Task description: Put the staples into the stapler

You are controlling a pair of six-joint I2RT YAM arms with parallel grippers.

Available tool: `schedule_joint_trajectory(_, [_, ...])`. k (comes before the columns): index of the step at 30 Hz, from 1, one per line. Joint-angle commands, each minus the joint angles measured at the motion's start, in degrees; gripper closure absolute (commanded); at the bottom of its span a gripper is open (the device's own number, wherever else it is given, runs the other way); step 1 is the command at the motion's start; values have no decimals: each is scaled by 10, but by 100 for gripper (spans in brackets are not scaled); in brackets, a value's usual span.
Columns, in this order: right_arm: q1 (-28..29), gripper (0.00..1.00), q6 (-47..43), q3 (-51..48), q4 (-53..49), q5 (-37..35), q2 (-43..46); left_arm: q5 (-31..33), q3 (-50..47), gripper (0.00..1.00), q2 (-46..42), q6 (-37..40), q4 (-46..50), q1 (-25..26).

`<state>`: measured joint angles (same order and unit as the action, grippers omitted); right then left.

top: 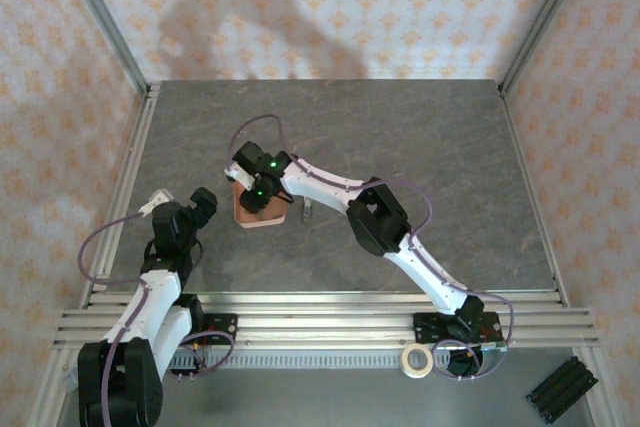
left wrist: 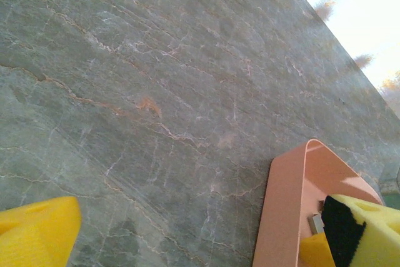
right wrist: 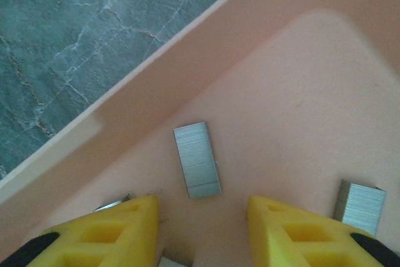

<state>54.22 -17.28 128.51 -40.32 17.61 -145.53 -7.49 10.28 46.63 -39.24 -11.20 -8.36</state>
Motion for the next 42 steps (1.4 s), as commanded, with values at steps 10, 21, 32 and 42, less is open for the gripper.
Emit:
schedule_joint_trajectory(10, [4, 66, -28, 47, 2, 5, -47, 2, 2, 0, -2, -2, 7, -7])
schedule_joint_trajectory(21, [4, 82, -25, 20, 16, 21, 4, -9, 5, 0, -10, 7, 16, -7])
schedule_joint_trajectory(32, [4, 84, -3, -84, 75, 26, 104, -30, 13, 0, -28, 15, 33, -7])
schedule_joint_trajectory(42, [-5, 53, 2, -45, 77, 44, 61, -26, 16, 0, -37, 21, 50, -7])
